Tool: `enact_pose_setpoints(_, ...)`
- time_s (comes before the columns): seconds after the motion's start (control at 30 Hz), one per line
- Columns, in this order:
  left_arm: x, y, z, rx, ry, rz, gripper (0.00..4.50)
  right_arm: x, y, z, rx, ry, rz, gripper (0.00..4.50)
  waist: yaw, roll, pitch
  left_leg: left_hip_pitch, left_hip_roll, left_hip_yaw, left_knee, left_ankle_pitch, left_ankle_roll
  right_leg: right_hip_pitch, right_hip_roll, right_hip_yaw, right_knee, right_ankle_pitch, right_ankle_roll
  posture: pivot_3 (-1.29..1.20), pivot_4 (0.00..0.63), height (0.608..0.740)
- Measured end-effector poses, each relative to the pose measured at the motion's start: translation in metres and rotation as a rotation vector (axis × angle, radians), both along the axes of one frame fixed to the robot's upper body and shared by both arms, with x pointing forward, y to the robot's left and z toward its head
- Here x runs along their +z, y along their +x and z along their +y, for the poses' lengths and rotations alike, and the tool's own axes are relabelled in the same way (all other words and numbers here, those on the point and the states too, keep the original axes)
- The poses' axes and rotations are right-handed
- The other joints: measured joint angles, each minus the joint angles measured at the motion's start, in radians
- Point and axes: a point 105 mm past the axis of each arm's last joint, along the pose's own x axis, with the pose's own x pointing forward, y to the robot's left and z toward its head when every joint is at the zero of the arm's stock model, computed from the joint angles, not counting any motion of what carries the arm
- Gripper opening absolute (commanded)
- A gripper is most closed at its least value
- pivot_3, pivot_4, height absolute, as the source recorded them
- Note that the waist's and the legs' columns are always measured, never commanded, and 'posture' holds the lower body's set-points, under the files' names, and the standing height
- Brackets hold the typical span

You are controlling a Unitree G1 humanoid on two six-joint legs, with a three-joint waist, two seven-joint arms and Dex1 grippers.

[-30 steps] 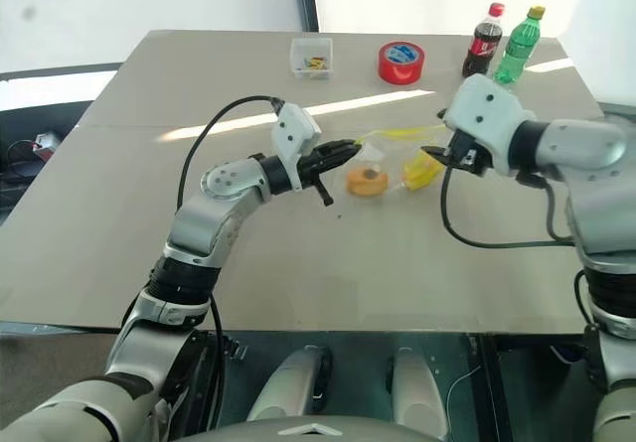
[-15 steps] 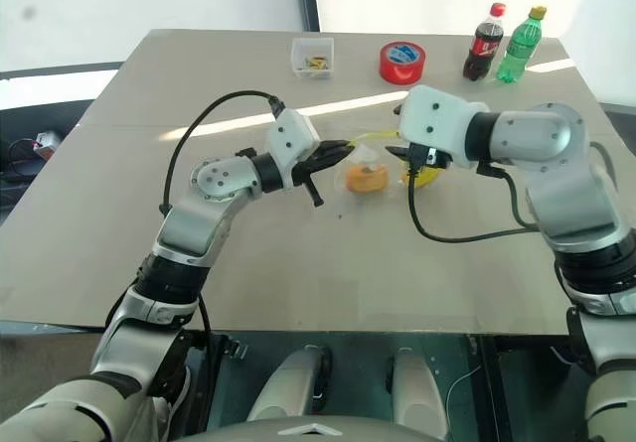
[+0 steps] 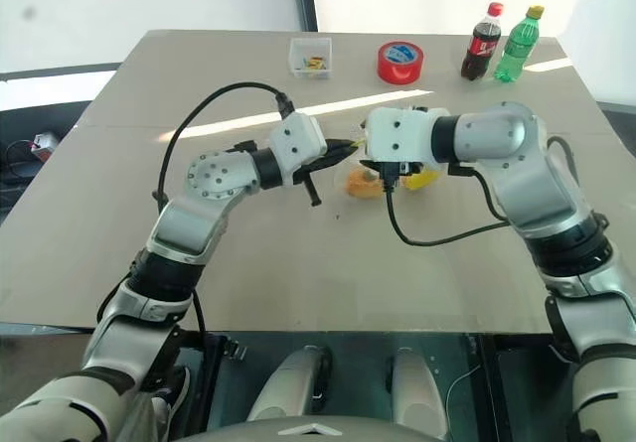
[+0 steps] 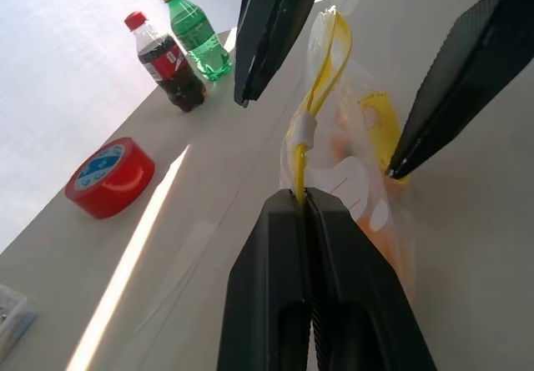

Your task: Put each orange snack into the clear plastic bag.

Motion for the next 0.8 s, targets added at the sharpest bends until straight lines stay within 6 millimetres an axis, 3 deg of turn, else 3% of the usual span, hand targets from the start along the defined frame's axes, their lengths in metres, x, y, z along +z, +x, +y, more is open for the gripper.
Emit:
enact_pose_setpoints(0.17,-0.0004,0.0001,0.0003,0.001,0.008,-0.003,0.00,-0.0002,0.0010,0.0018,0.009,-0.004,-0.012,2.60,0.001,0.000,0.000,0.000,0.000,0.000,0.000,0.000,0.000,0.000,0.000,0.000,0.000,0.000,0.000,0.00,0.150,0.740)
enact_pose_setpoints(0.3,-0.0008,0.0007,0.0014,0.007,0.016,-0.006,0.00,0.0002,0.0003,0.0024,0.017,-0.010,-0.023,1.29,0.000,0.000,0.000,0.000,0.000,0.000,0.000,0.000,0.000,0.000,0.000,0.000,0.000,0.000,0.000,0.00,0.150,0.740)
enact_pose_setpoints(0.8,-0.0026,-0.0029,0.0031,0.014,0.023,0.002,0.00,-0.0024,0.0007,0.0092,0.053,-0.007,-0.039,1.29,0.000,0.000,0.000,0.000,0.000,0.000,0.000,0.000,0.000,0.000,0.000,0.000,0.000,0.000,0.000,0.00,0.150,0.740)
